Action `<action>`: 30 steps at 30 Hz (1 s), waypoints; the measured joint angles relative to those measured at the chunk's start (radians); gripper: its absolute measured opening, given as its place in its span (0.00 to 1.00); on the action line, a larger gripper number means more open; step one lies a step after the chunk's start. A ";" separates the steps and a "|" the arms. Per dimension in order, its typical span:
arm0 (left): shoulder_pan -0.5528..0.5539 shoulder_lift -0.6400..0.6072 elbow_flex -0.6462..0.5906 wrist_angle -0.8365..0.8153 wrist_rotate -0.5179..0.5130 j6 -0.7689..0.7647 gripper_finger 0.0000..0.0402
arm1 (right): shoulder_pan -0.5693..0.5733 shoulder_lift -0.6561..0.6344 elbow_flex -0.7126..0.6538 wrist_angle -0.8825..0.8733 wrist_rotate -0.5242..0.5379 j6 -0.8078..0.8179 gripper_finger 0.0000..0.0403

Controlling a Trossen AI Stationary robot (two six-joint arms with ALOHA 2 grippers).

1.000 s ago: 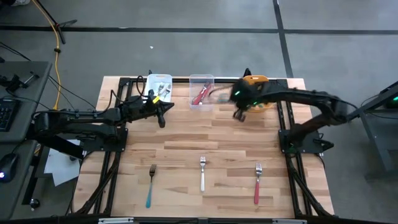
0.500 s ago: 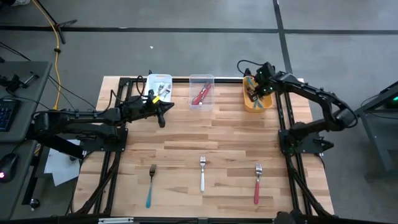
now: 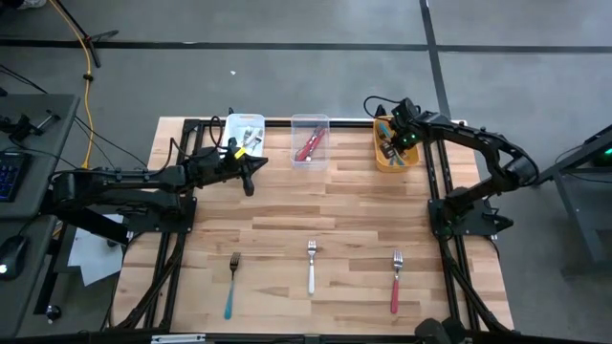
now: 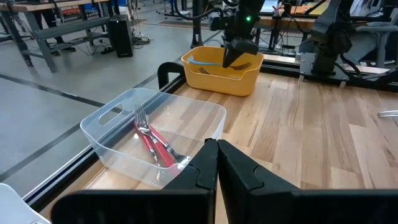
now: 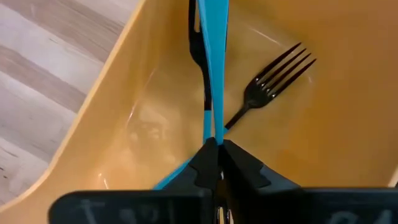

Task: Sort silverware by color (type)
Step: Put the top blue fork into the yellow bin, then put the pink fork into the transparent bin

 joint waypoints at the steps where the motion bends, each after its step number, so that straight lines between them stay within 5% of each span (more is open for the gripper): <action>1: 0.000 0.000 0.000 0.000 0.000 0.000 0.01 | 0.002 0.000 0.000 0.002 0.002 0.000 0.06; 10: 0.000 0.000 0.000 0.000 0.000 0.000 0.01 | 0.068 -0.018 0.000 0.021 0.158 -0.025 0.22; 18: 0.000 0.000 0.000 0.000 0.000 0.000 0.01 | 0.192 -0.172 0.000 -0.001 0.188 -0.044 0.04; 24: 0.000 0.000 0.000 -0.001 0.000 0.000 0.01 | 0.386 -0.311 -0.006 0.043 0.190 0.003 0.02; 30: 0.000 0.000 0.000 -0.009 0.000 0.000 0.01 | 0.699 -0.384 -0.147 0.120 0.287 0.185 0.01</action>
